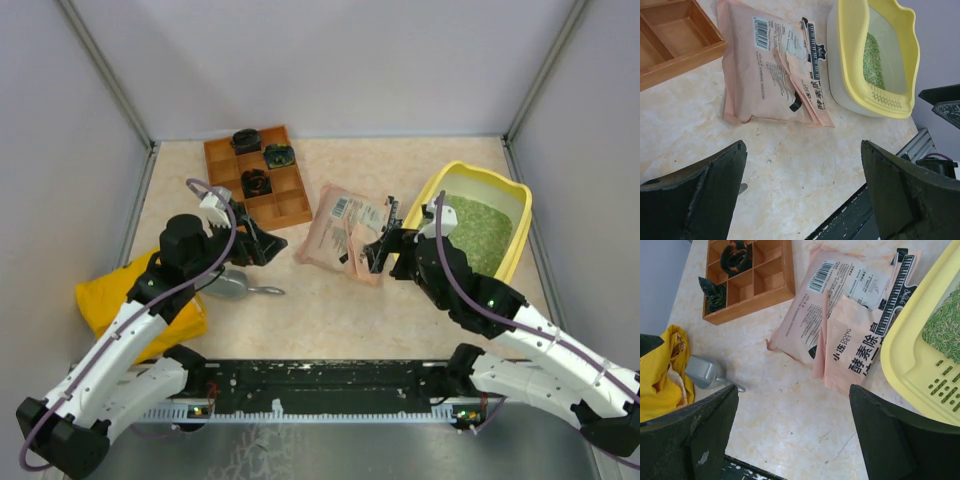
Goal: Fill the litter box with clean litter
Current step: Move the cat litter bag to the center of the board.
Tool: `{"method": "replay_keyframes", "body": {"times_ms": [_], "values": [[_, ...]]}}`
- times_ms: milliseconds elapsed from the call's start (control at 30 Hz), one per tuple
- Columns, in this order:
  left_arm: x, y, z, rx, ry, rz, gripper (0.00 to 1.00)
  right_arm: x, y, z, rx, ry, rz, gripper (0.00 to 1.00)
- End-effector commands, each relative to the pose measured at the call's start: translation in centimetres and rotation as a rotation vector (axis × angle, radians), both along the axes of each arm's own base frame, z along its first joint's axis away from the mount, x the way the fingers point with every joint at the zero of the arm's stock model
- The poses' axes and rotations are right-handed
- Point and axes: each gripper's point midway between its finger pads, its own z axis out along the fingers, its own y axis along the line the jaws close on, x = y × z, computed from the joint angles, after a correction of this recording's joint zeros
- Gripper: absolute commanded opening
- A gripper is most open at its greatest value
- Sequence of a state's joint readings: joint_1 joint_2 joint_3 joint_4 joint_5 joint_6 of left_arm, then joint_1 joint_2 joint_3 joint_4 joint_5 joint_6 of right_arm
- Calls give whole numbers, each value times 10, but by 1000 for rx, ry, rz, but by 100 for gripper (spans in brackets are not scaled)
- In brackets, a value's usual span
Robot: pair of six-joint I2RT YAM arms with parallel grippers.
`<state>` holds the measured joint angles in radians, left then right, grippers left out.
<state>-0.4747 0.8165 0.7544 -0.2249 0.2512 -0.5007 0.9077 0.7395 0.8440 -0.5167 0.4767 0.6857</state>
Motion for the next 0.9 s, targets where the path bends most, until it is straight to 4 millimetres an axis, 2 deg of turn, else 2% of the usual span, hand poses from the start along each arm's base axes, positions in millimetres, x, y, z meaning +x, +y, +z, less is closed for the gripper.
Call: {"method": "replay_keyframes", "body": {"times_ms": [0,167,267,433,533,667,867], "values": [[8,7,10,-7,-23,53,100,0,2,13,42,-35,-2,91],[16,7,-5,33,46,78,99,-2,0,13,51,-38,-3,91],[19,5,-23,63,113,77,99,-3,-2,14,58,-43,0,91],[26,-4,-57,149,238,33,92,-7,-2,20,69,-70,27,91],[36,-13,-73,176,313,15,83,-11,-4,24,78,-83,42,91],[58,-32,-88,177,371,-19,75,-13,-11,26,72,-93,36,91],[94,-50,-123,226,379,16,69,-19,-17,25,64,-111,49,90]]}}
